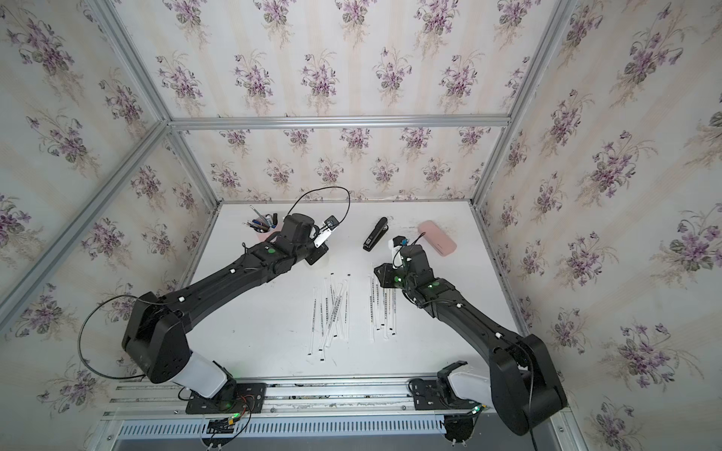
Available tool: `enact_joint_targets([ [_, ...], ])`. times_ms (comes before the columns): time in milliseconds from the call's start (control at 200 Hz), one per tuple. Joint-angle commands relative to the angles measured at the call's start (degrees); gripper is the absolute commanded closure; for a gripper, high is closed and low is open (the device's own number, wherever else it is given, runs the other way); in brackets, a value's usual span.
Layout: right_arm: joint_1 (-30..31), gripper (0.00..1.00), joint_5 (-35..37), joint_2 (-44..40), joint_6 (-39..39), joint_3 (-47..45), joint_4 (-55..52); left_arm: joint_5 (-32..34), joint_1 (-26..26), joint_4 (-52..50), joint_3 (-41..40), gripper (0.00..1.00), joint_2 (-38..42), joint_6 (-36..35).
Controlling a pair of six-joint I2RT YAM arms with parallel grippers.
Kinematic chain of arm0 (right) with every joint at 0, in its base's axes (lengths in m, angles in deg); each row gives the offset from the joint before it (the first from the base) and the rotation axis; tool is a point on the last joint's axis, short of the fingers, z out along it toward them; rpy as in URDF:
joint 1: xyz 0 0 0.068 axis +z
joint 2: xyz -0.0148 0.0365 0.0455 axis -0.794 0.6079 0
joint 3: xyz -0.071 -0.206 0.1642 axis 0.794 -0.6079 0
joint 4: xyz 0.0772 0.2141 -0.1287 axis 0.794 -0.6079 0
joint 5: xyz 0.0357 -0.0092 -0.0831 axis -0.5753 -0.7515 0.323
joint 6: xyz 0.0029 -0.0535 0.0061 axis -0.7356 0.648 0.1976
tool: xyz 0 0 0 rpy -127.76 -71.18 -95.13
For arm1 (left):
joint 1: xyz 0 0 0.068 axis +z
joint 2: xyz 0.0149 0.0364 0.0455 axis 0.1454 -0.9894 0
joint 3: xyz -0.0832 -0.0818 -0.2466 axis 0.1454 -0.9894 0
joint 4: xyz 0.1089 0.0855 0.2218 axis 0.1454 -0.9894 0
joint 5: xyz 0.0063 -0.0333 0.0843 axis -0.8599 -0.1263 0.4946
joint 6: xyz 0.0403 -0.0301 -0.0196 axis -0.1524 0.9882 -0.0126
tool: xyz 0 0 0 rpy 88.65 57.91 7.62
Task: Take the straws out of the storage container
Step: Place the straw at the center of the board, then pick up the straw from the container.
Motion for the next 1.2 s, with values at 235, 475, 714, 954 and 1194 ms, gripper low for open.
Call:
enact_joint_targets([
  [235, 0.0, 0.76, -0.3, -0.7, -1.3, 0.2, 1.0, 0.2, 0.0, -11.6, 7.7, 0.99, 2.5, 5.3],
  [475, 0.0, 0.76, 0.2, -2.2, -1.2, 0.4, 0.4, -1.5, 0.0, -14.0, 11.2, 1.00, 5.1, 7.2],
  [714, 0.0, 0.76, -0.2, -2.5, -1.4, 1.5, 0.2, -3.8, 0.0, -20.2, 17.7, 1.00, 7.9, 10.7],
  [954, 0.0, 0.76, -0.3, -3.1, -1.4, 1.7, 0.0, -17.5, 0.0, -31.1, 25.2, 1.00, 10.6, 19.2],
  [1194, 0.0, 0.76, -0.7, -2.5, -1.1, 1.2, 0.3, -37.2, 0.0, -47.3, 28.6, 0.97, 2.6, 27.6],
])
